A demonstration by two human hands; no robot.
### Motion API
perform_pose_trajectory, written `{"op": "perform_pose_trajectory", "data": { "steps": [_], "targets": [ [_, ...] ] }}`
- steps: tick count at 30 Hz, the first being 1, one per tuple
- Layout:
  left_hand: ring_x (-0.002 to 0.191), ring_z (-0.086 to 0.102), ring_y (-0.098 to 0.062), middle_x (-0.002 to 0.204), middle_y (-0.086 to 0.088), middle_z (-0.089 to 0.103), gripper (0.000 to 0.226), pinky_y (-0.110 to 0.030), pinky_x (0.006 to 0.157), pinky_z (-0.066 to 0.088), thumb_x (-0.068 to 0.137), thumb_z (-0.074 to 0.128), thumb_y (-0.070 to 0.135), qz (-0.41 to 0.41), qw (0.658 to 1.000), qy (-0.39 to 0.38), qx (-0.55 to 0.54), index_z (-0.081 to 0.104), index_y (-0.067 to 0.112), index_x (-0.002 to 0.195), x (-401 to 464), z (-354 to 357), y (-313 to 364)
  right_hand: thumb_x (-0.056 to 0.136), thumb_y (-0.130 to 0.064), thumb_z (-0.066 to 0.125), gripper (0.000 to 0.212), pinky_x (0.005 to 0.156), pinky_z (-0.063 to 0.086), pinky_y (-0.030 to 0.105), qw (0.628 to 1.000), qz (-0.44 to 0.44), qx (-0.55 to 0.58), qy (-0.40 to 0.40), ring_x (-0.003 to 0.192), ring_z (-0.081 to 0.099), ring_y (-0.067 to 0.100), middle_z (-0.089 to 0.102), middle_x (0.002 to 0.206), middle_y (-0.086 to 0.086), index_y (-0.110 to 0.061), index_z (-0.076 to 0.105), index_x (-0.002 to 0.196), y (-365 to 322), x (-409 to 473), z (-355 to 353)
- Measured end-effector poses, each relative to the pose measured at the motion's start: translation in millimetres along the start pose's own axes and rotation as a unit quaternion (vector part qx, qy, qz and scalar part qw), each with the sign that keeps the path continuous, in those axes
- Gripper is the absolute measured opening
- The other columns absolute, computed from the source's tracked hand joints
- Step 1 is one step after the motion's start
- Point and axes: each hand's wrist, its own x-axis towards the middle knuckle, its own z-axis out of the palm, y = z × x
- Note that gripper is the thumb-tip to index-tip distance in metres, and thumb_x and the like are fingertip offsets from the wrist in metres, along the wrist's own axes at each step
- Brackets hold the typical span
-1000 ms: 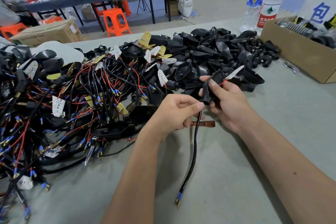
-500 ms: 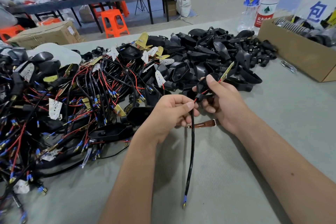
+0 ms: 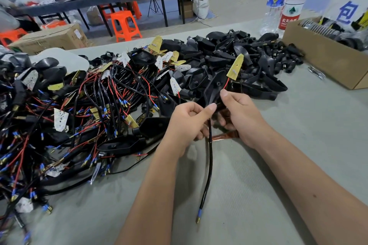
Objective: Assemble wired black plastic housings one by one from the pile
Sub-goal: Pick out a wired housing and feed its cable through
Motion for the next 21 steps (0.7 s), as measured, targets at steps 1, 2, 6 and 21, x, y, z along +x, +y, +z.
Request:
{"op": "perform_pose_trajectory", "data": {
  "steps": [1,2,6,21],
  "targets": [
    [0.045,0.054,-0.014,0.071,-0.012,0.071,0.029,-0.020,0.038,0.036,0.095,0.074,0.029,0.003,1.000,-0.009,0.002,0.064,0.004,0.086,0.6,-1.7,-1.2,0.111,-0.036,0.042,0.046,0.038,0.028,0.021,1.000,0.003,0.003,0.005,0.045,0.045,0.015,0.054,0.062,0.020,-0.006,0.060,0.082,0.7,0.5,-0.3],
    [0.044,0.054,-0.012,0.070,-0.011,0.072,0.024,-0.019,0.038,0.036,0.095,0.074,0.023,0.007,1.000,-0.022,0.002,0.066,0.004,0.084,0.5,-3.8,-1.7,0.111,-0.034,0.043,0.045,0.038,0.029,0.020,1.000,0.006,0.011,0.012,0.046,0.045,0.015,0.054,0.063,0.020,-0.001,0.061,0.086,1.5,1.4,-1.0],
    [0.045,0.051,-0.009,0.066,-0.007,0.070,0.013,-0.017,0.040,0.036,0.092,0.076,0.012,0.028,0.999,-0.046,-0.007,0.070,0.006,0.082,0.3,-7.5,-3.0,0.107,-0.027,0.055,0.038,0.040,0.034,0.021,0.997,0.024,0.052,0.042,0.049,0.042,0.018,0.056,0.060,0.011,0.009,0.062,0.098,3.9,4.7,-6.5],
    [0.047,0.045,-0.011,0.057,0.001,0.056,0.020,-0.020,0.042,0.033,0.089,0.080,0.021,0.034,0.998,-0.036,-0.025,0.066,0.012,0.080,-3.1,-5.7,-1.2,0.108,-0.028,0.051,0.030,0.040,0.039,0.026,0.988,0.022,0.106,0.106,0.050,0.050,0.019,0.071,0.084,0.025,-0.004,0.067,0.102,3.6,6.1,-6.4]
  ]
}}
